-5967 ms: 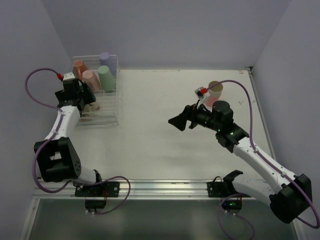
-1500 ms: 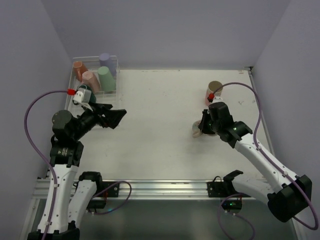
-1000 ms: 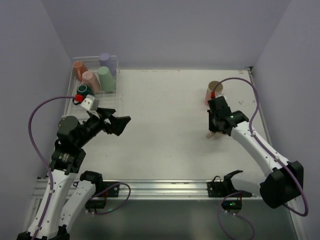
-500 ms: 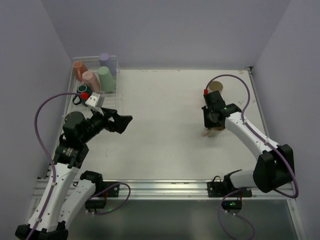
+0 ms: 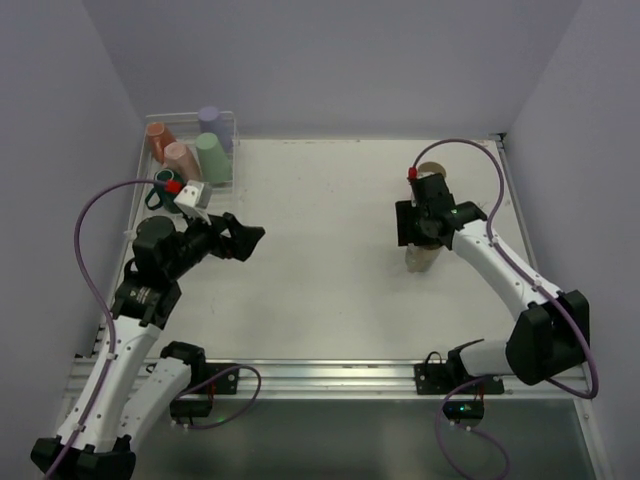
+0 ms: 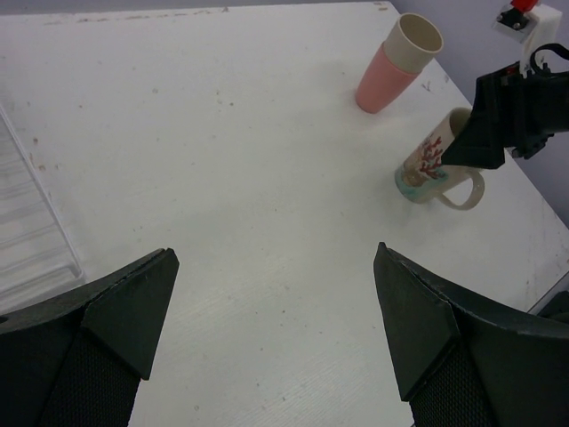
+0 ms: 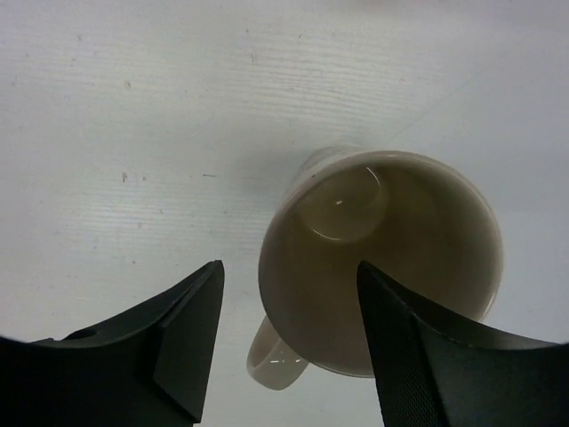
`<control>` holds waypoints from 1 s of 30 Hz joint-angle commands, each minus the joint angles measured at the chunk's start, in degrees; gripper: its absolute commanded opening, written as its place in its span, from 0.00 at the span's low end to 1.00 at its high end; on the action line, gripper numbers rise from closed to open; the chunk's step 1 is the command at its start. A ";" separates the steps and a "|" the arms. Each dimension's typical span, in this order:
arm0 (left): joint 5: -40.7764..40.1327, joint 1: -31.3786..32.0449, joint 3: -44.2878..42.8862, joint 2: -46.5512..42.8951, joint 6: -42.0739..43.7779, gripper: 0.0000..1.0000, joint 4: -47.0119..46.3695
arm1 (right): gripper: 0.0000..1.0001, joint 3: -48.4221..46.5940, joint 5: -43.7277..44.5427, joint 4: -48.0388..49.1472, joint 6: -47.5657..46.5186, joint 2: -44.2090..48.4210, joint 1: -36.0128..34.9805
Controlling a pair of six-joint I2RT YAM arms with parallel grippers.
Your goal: Unload the cups from the dish rack
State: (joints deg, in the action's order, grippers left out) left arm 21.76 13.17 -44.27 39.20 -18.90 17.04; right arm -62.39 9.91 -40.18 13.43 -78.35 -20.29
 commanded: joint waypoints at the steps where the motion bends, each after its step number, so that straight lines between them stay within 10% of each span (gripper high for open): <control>1: -3.73 0.28 -3.36 1.14 -0.26 1.00 -0.60 | 0.65 -3.35 0.55 0.90 -0.16 3.11 0.17; 10: -16.54 0.28 -12.14 6.84 -2.11 1.00 -0.43 | 0.89 -4.58 -2.87 5.28 2.47 18.02 0.17; 21: -42.66 -2.61 -24.45 25.81 -1.24 1.00 -1.48 | 0.89 9.91 -21.87 25.49 10.56 31.15 -9.56; 30: -39.25 -16.06 -29.12 39.80 1.84 1.00 -1.74 | 0.89 16.60 -23.36 37.01 13.90 28.52 -18.11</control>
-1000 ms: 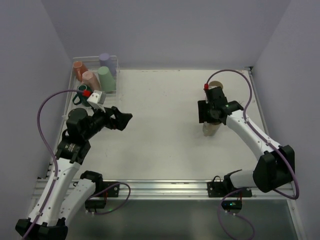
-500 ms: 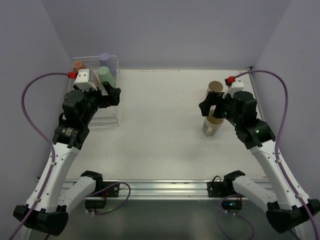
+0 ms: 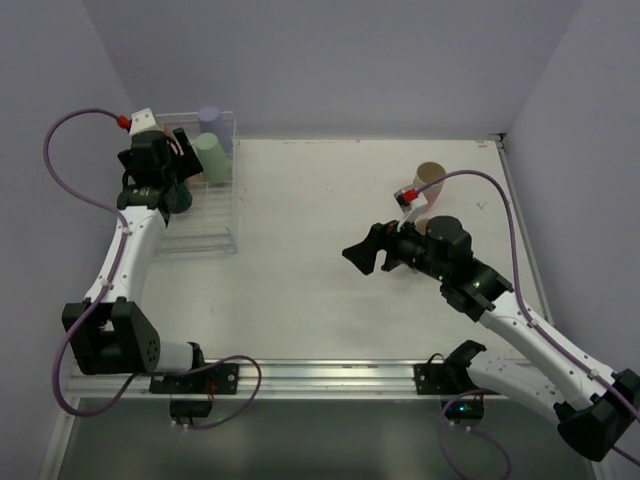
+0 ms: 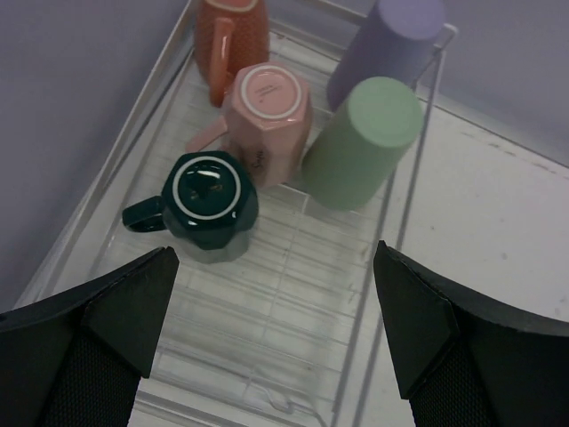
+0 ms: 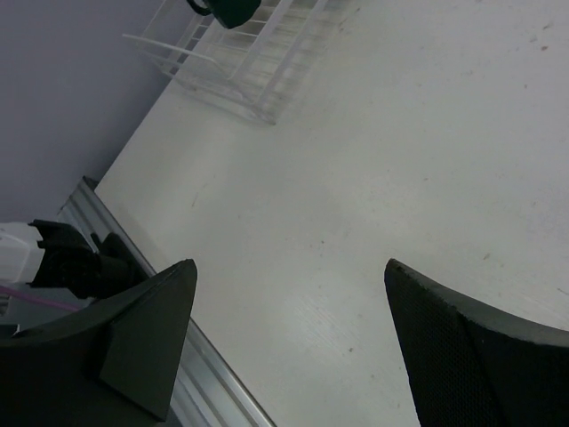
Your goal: Unload the cups from the dish rack
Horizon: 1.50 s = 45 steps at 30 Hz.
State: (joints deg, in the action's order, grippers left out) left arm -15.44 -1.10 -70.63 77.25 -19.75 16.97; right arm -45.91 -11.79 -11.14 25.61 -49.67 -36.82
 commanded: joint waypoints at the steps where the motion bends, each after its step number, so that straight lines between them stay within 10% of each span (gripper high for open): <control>1: -2.48 -2.41 -2.32 2.28 3.57 1.00 -2.37 | 0.89 0.38 -1.92 8.67 1.64 -0.69 -1.85; 33: 15.18 -11.29 -4.43 23.55 19.48 1.00 -9.59 | 0.89 2.93 -5.96 12.89 1.64 -3.33 -3.87; 45: 11.94 -11.38 -0.83 18.03 17.64 0.39 -11.43 | 0.89 1.79 -6.40 13.25 2.08 -4.74 -4.84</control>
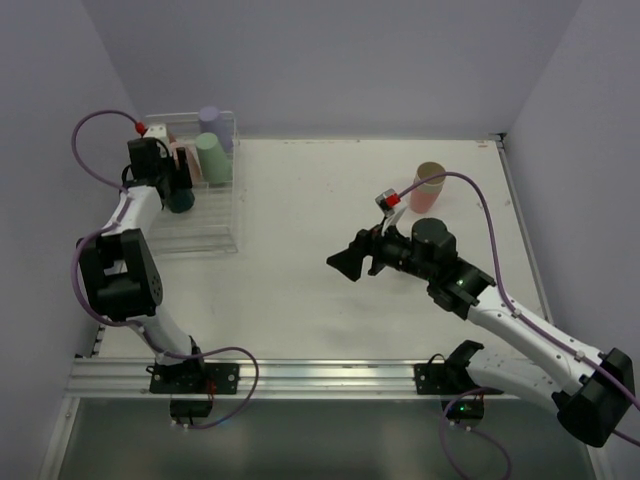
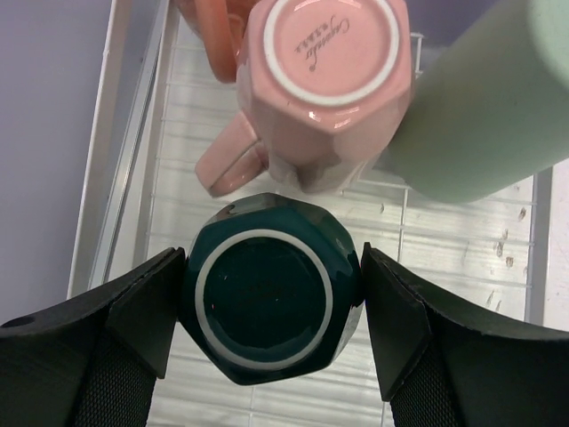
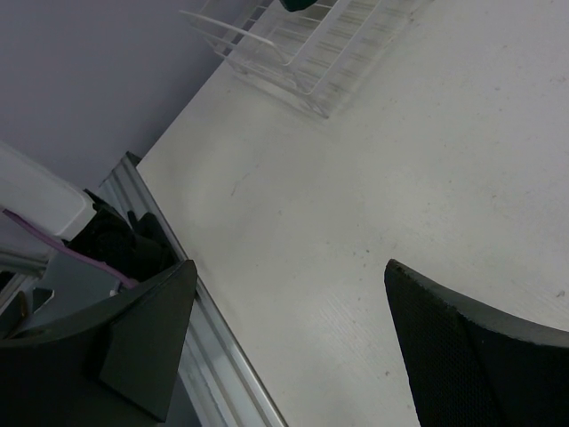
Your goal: Unload the cups from the dish rack
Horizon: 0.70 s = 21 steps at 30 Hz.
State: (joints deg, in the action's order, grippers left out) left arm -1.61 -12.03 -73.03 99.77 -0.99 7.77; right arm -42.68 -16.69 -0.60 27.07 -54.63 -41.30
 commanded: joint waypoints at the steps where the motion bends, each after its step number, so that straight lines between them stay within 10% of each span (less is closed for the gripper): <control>1: -2.34 -0.36 2.01 -5.36 -1.90 0.36 -2.49 | 0.89 -1.71 -1.42 2.62 0.62 0.14 -0.45; 21: 12.84 -0.19 16.43 -39.46 -20.96 0.13 -1.70 | 0.89 -4.00 -2.47 17.47 16.60 -6.80 -5.63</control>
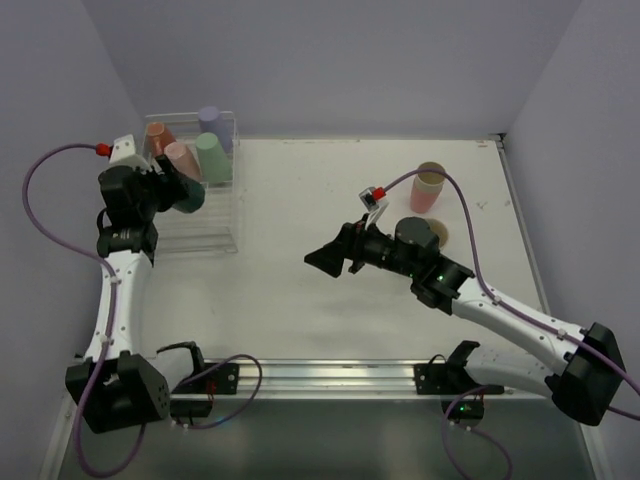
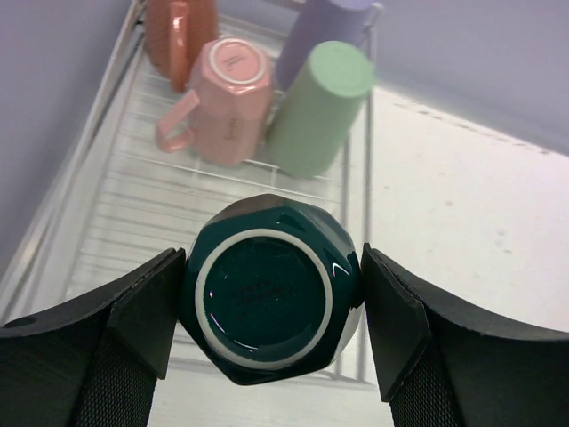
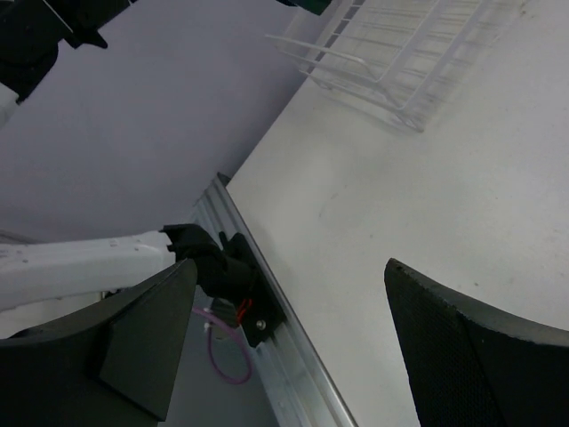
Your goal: Unload the cups from the dish rack
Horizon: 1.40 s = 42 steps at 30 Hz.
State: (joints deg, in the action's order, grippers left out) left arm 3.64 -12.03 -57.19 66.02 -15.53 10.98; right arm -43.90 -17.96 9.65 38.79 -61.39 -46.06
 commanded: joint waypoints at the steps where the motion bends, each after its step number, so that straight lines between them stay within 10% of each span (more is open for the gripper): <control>1: 9.09 -0.10 0.94 -8.25 -7.31 0.13 -5.01 | 0.89 -2.60 -1.03 8.70 6.38 -0.05 -1.22; 13: 36.95 2.45 13.75 -24.34 -29.81 0.11 -17.57 | 0.93 -0.74 2.92 27.52 18.25 -9.01 -4.21; 32: 43.20 7.90 23.26 -33.76 -49.59 0.13 -34.09 | 0.83 -7.69 -2.70 37.99 20.98 -17.53 -7.11; 38: 43.73 8.87 25.11 -34.03 -50.92 0.17 -35.06 | 0.59 -10.15 -3.93 42.28 25.10 -21.05 -7.29; 42: 43.38 9.31 25.02 -34.29 -51.18 0.29 -35.07 | 0.25 -10.07 -2.97 42.99 25.99 -21.94 -7.29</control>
State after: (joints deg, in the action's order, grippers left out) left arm 46.48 -3.27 -31.27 32.88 -64.34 -17.56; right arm -51.75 -20.93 47.72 63.20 -83.15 -52.99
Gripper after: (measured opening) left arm 0.805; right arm 0.320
